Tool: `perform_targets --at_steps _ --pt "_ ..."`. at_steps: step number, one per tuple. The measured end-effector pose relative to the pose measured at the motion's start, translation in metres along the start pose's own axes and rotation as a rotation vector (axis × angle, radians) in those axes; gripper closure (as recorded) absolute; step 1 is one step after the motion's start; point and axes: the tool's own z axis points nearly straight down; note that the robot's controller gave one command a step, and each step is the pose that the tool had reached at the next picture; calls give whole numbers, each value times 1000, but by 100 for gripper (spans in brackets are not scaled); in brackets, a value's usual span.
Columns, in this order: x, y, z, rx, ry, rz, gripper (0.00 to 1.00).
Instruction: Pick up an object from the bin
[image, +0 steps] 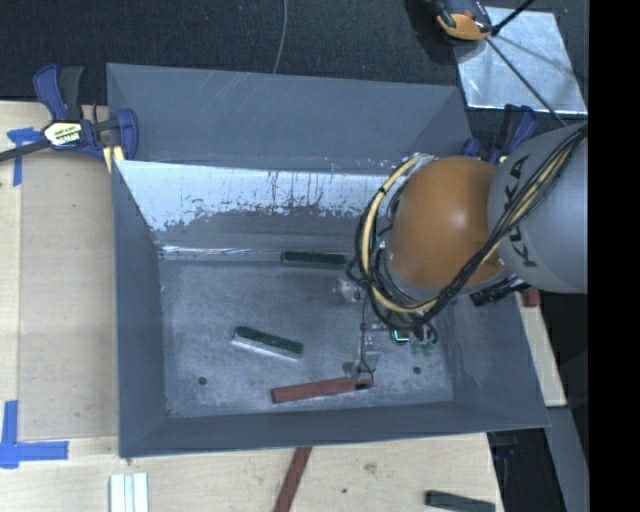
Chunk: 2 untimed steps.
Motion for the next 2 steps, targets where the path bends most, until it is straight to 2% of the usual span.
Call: perform_targets --at_steps 1,2 --pt "-2 0 -4 0 -8 1 0" --pt "3 31 26 2 -15 -49 0"
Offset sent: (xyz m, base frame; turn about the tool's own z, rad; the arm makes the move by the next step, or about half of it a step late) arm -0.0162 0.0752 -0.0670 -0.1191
